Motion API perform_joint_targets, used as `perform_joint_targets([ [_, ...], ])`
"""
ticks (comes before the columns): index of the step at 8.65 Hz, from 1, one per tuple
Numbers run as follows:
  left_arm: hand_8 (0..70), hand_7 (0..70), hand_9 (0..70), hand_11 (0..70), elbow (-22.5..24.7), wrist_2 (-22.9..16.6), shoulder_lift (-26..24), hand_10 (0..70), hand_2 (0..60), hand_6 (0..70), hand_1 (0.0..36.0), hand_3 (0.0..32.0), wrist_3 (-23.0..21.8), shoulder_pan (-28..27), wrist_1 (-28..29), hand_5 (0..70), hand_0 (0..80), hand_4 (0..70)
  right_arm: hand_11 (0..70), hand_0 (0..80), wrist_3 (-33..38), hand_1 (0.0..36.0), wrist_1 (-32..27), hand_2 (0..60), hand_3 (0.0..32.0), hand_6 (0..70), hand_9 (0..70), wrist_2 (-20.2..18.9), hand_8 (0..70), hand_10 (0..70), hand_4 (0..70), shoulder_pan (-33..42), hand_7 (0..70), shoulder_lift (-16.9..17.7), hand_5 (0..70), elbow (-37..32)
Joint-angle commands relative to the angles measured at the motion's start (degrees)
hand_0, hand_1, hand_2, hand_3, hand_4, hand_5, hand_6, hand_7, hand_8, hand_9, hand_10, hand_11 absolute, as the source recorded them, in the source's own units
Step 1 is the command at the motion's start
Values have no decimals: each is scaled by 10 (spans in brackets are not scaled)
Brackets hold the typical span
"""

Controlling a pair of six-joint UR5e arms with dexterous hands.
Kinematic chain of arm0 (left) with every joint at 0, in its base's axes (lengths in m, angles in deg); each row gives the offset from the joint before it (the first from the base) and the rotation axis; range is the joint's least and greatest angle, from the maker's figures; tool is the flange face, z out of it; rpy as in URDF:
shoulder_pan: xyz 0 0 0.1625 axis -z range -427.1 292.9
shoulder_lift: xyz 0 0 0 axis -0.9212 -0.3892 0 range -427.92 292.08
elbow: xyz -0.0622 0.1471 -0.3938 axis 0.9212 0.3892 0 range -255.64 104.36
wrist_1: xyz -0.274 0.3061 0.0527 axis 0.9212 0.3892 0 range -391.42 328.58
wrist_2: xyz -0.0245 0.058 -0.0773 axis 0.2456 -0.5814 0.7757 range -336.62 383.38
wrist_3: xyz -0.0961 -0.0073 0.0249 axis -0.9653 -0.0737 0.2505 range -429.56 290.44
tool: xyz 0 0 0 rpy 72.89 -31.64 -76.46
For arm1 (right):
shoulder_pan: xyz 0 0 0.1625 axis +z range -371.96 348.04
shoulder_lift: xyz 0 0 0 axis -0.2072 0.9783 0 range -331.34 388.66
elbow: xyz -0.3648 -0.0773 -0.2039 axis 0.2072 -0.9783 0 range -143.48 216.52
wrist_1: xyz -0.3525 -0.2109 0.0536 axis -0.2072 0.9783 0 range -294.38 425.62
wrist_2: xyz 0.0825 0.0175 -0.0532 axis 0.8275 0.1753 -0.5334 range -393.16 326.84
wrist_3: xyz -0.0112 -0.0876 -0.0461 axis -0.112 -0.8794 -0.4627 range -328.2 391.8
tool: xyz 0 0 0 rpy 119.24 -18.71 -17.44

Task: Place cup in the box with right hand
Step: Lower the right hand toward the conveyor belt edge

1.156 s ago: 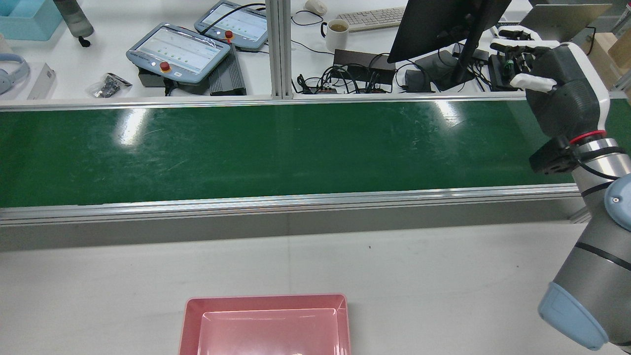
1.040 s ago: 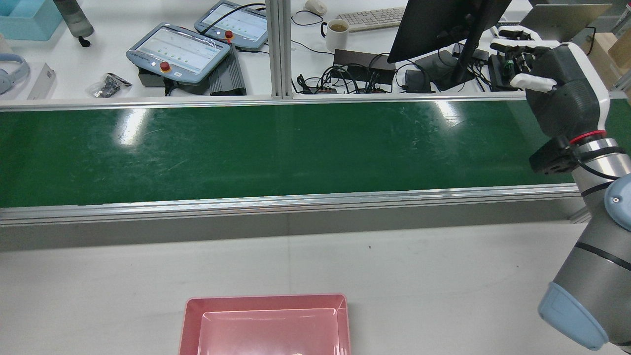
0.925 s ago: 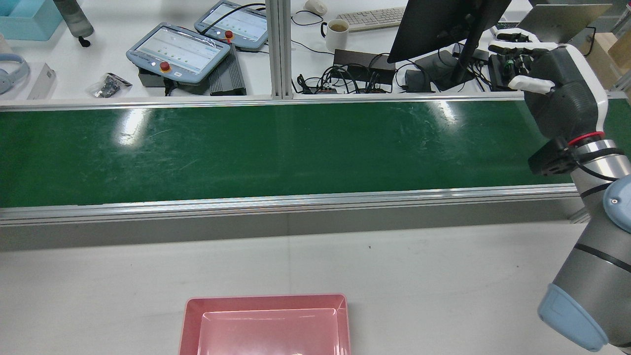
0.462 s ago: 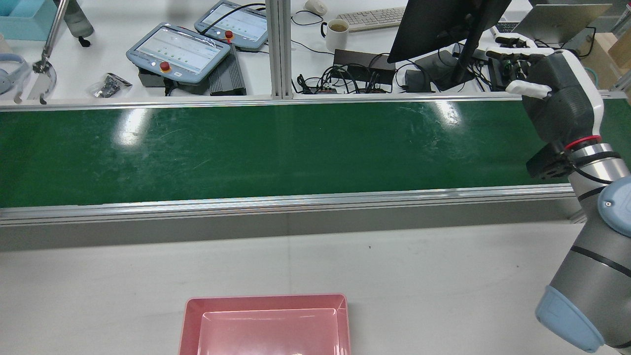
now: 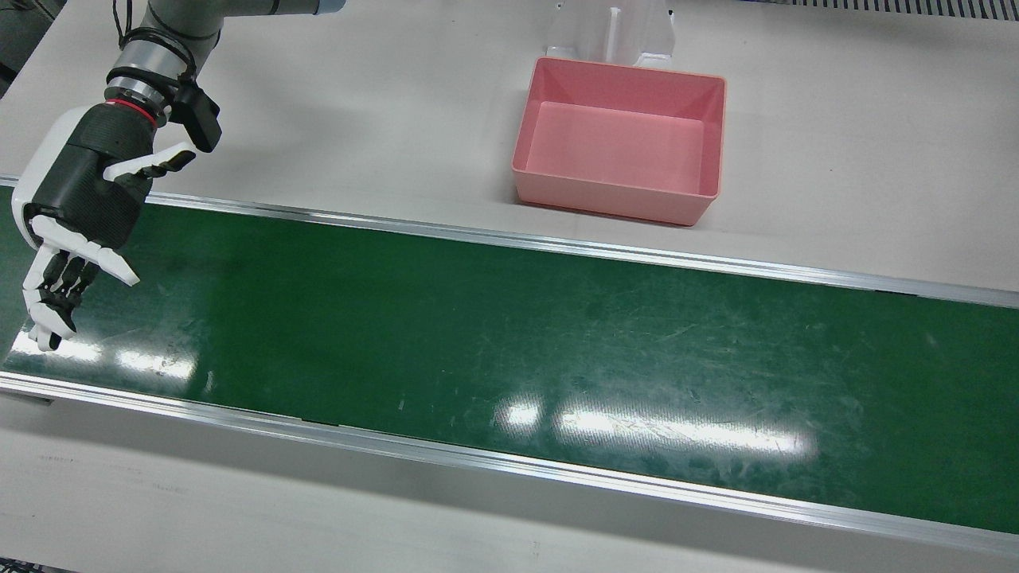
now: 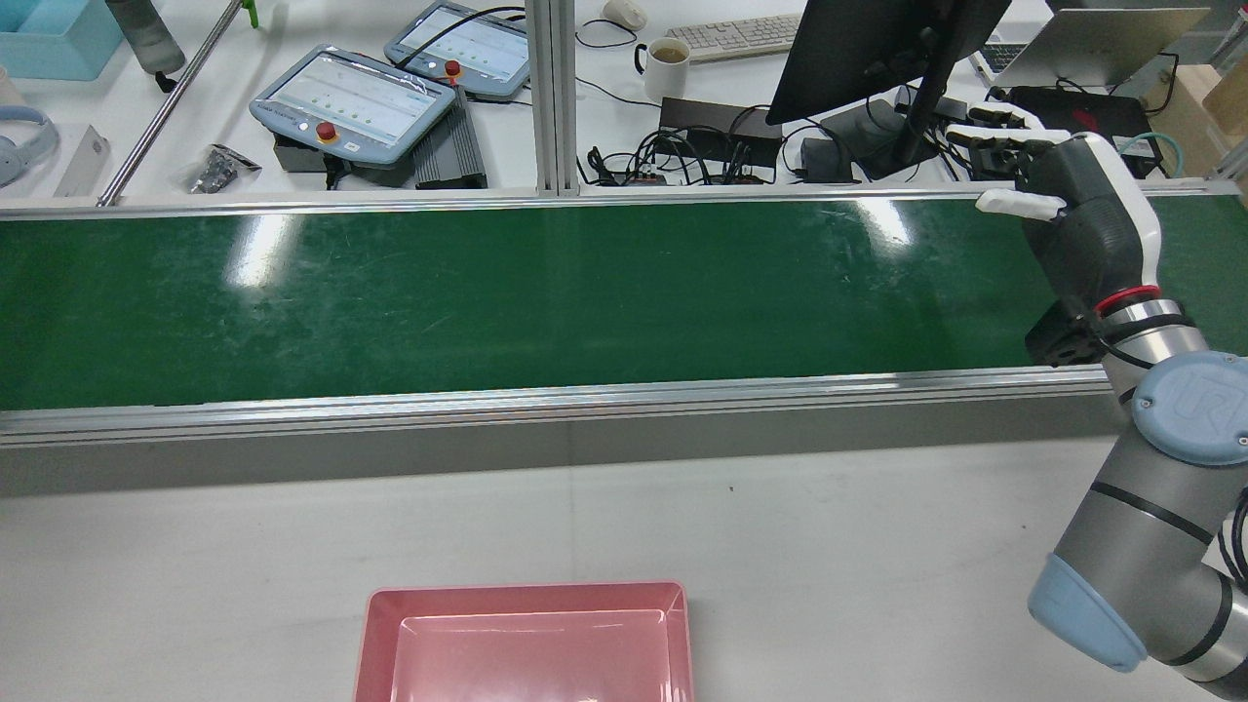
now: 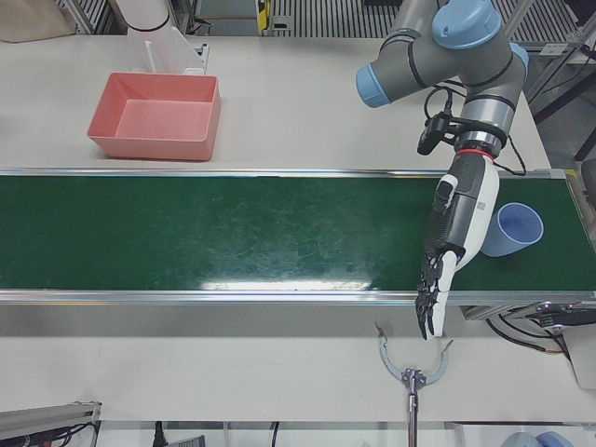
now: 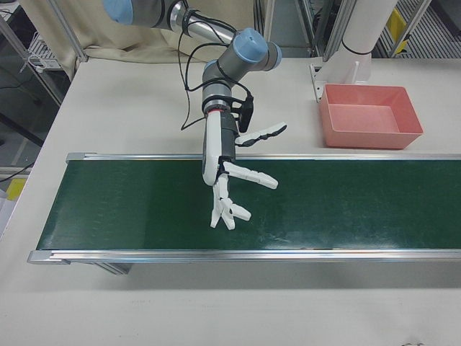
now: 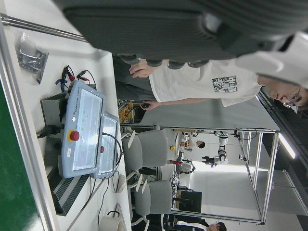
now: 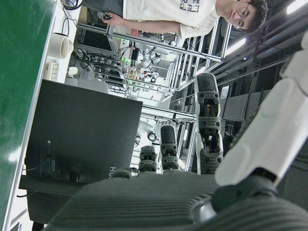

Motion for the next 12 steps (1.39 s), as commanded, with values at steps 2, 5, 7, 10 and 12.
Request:
perform_joint_targets([
  [2,0,0,0,0,-1,-1,-1,0,0,0,0,0,0,0,0,0,0,0,11,467,4,0,-40,0,0,69,155,-1,56,9,520,12,405,-15,0,-32],
  [5,0,0,0,0,-1,-1,-1,0,0,0,0,0,0,0,-1,0,0,0,37,459,11,0,-102,0,0,93,195,-3,73,29,602,15,515,-16,0,-52],
  [7,0,0,0,0,-1,-1,-1,0,0,0,0,0,0,0,-1,0,0,0,26,457,11,0,-94,0,0,94,192,-8,69,22,635,29,530,-7,0,-54],
  [10,0,0,0,0,-2,-1,-1,0,0,0,0,0,0,0,0,0,0,0,0,466,11,0,-76,0,0,98,201,-19,63,0,700,32,596,-10,0,-74],
  [12,0,0,0,0,-2,-1,-1,0,0,0,0,0,0,0,-1,0,0,0,0,420,12,34,-66,55,0,107,214,-31,63,0,631,34,651,-9,0,-78],
])
